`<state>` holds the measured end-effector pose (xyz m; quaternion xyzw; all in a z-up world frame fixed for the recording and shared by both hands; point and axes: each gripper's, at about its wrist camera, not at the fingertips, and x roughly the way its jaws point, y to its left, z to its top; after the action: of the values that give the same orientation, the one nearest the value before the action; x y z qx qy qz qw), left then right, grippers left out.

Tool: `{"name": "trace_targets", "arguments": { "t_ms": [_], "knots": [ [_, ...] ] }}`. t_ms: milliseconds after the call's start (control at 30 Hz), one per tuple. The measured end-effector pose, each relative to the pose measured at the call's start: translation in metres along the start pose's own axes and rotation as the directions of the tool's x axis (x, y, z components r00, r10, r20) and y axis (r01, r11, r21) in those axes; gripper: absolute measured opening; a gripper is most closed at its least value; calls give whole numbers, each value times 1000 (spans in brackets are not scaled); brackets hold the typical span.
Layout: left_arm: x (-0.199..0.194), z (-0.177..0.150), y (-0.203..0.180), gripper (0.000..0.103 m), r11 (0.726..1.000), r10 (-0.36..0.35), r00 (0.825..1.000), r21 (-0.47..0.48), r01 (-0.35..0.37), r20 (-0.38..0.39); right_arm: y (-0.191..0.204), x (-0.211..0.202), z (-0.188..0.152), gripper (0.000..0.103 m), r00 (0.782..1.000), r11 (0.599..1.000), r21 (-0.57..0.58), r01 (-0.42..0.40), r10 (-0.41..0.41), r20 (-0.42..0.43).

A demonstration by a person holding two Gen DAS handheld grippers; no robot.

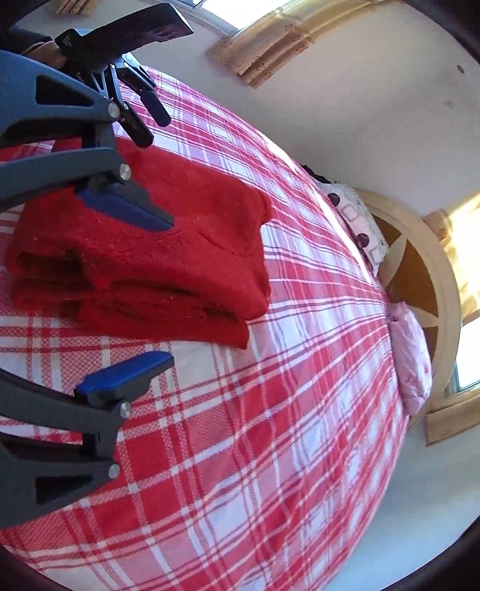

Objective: Fold small clothes

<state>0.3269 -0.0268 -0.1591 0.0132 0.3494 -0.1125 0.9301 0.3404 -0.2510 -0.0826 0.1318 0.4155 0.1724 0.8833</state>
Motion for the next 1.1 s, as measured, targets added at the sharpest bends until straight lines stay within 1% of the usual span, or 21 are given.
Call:
{"name": "trace_targets", "arguments": {
  "t_ms": [67,200,333,400,600,700,767,867,933,967,1033,1067,1100],
  "knots": [
    [6,1,0,78,1000,-6,1000,-1,6,-9,1,12,2,80,999,1000,1,-14,14,-35],
    [16,2,0,78,1000,-28,999,-11,28,-19,-7,31,8,81,998,1000,18,0,1,-64],
    [25,2,2,78,996,-73,997,-48,72,-30,-18,42,8,83,995,998,56,-24,30,-91],
    [28,2,4,79,993,-101,994,-68,98,-36,-24,45,5,84,994,995,84,-49,57,-92],
    [35,4,6,79,980,-175,983,-106,168,-59,-27,46,4,85,992,992,97,-75,84,-95],
    [39,3,10,79,968,-224,972,-132,214,-70,-28,47,3,85,991,991,101,-83,92,-92],
    [39,2,10,78,963,-242,968,-141,231,-70,-27,46,1,84,991,992,96,-87,96,-91],
    [38,3,4,78,964,-248,966,-116,239,-70,-27,48,1,81,988,989,99,-108,118,-100],
    [38,4,-1,78,968,-240,968,-90,234,-71,-29,52,3,77,985,986,106,-128,139,-106],
    [38,4,-4,78,970,-236,969,-80,230,-71,-29,54,4,73,982,984,112,-142,154,-111],
    [39,5,-4,78,969,-239,969,-81,233,-71,-28,56,5,68,980,981,122,-151,165,-114],
    [39,5,-4,76,968,-244,967,-86,237,-69,-28,56,5,63,978,979,127,-159,173,-113],
    [39,5,-4,73,966,-248,966,-86,242,-66,-28,56,4,55,976,976,133,-171,186,-113]
  ]
}}
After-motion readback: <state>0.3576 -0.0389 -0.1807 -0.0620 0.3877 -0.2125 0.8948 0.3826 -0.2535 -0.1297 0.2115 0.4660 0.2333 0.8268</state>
